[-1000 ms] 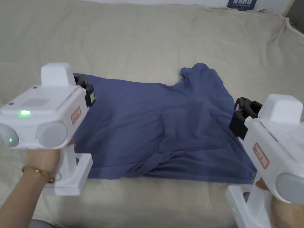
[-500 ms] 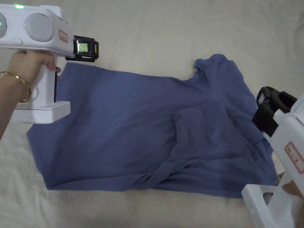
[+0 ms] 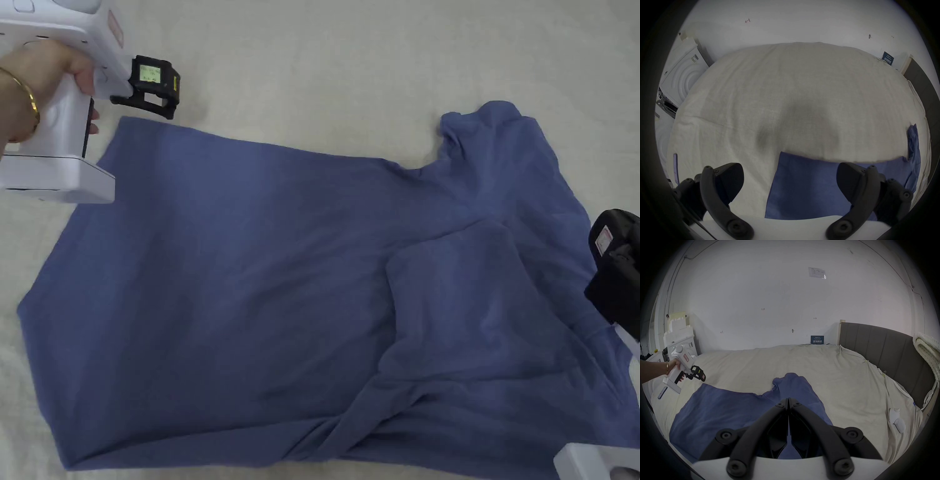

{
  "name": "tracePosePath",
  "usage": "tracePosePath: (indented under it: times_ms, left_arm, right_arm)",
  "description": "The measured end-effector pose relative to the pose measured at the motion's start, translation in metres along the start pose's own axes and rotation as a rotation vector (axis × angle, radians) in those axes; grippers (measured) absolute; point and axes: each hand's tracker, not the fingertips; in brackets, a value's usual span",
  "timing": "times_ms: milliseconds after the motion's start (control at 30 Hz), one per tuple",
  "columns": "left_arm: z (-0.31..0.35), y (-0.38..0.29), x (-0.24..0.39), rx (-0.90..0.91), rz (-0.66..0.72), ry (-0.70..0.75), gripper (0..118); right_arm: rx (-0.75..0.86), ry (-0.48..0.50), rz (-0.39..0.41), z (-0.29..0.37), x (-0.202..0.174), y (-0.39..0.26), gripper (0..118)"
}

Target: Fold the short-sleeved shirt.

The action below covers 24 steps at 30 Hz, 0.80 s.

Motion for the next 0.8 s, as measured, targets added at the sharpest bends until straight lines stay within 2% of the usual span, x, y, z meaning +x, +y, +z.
tracePosePath:
  times_ms: [100,167,200,267,333,367,400,433,567,800]
  left_arm:
    - [-0.021,0.006,-0.005,-0.066,0.034,-0.018,101]
    - [-0.031,0.005,-0.002,-0.071,0.004,-0.001,94]
    - [-0.034,0.004,-0.001,-0.072,-0.009,0.005,94]
    - [-0.037,-0.001,0.001,-0.090,-0.001,-0.031,68]
    - [-0.032,0.001,0.003,-0.085,0.072,-0.089,54]
    - [-0.033,0.003,-0.002,-0.093,0.052,-0.087,41]
    - [-0.031,0.003,-0.001,-0.093,0.045,-0.096,23]
    - [-0.030,0.002,0.000,-0.096,0.040,-0.131,1]
    - [-0.018,-0.004,0.002,-0.031,0.016,-0.092,0]
    - [0.061,-0.037,0.004,0.252,-0.004,-0.136,0]
  right_arm:
    - [-0.011,-0.012,0.010,-0.004,0.004,-0.001,0]
    - [-0.012,-0.022,0.006,-0.006,0.006,-0.001,0]
    - [-0.014,-0.024,0.003,-0.007,0.006,-0.002,0]
    - [-0.020,-0.024,0.002,-0.010,0.006,-0.002,0]
    - [-0.027,-0.022,0.009,-0.011,0.004,-0.003,0]
    - [-0.032,-0.021,0.014,-0.011,0.003,-0.003,0]
    - [-0.033,-0.020,0.016,-0.011,0.003,-0.003,0]
    - [-0.033,-0.019,0.016,-0.010,0.002,-0.004,0]
    - [-0.036,-0.011,0.001,-0.009,0.001,-0.003,0]
    - [-0.048,0.022,-0.039,-0.006,0.004,0.009,0]
